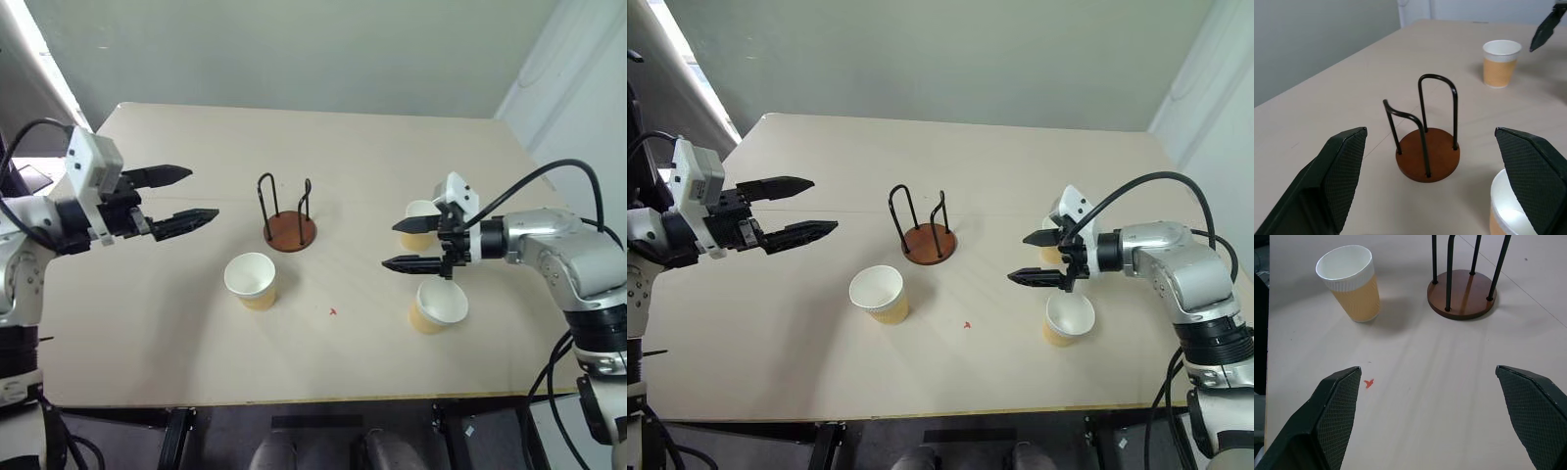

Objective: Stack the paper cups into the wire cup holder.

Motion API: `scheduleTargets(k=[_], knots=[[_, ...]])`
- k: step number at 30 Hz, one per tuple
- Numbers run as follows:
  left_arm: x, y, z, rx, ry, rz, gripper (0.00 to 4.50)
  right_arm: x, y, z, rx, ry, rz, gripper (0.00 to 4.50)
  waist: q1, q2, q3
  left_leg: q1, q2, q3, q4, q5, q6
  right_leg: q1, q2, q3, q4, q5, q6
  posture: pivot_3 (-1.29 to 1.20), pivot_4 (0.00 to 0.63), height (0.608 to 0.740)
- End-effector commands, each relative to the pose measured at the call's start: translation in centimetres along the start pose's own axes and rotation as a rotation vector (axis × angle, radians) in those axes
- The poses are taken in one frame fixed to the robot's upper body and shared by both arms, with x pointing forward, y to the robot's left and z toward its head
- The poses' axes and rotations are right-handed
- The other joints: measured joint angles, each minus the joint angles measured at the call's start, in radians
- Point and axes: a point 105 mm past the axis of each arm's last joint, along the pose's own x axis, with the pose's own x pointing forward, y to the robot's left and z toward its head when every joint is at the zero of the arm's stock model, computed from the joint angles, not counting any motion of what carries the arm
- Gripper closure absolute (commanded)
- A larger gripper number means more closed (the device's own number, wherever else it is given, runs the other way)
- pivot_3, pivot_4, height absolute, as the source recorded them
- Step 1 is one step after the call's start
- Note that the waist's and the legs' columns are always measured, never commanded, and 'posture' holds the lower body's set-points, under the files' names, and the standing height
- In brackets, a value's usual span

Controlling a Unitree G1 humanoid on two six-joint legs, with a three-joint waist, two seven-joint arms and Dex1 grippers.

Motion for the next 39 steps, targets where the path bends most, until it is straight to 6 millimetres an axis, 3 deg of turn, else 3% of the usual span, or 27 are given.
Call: scheduleTargets(k=[1,9,21,39], knots=[[-0.2,-0.2,1.2,0.047,-0.001,-0.048,0.00,-0.8,0.4,1.0,-0.033,-0.023,0.007,0.03,0.000,0.000,0.000,0.000,0.000,0.000,0.000,0.000,0.000,0.000,0.000,0.000,0.000,0.000,0.000,0.00,0.150,0.740],[-0.8,0.3,1.8,0.041,-0.014,-0.071,0.00,0.0,0.4,1.4,-0.040,-0.033,0.013,0.03,0.000,0.000,0.000,0.000,0.000,0.000,0.000,0.000,0.000,0.000,0.000,0.000,0.000,0.000,0.000,0.00,0.150,0.740],[-1.6,1.0,2.0,0.039,-0.023,-0.070,0.00,4.6,-0.6,1.6,-0.024,-0.044,0.014,0.03,-0.007,0.000,0.000,0.000,0.002,-0.001,0.000,0.000,0.000,-0.002,0.000,0.000,0.000,0.000,0.000,0.00,0.150,0.740],[-1.5,1.1,1.5,0.035,-0.033,-0.049,0.00,11.0,-2.3,3.9,-0.031,-0.102,-0.061,0.03,-0.009,0.000,0.000,-0.003,0.009,0.000,-0.002,0.000,0.000,-0.005,0.001,0.000,0.000,0.000,0.000,0.00,0.150,0.740]])
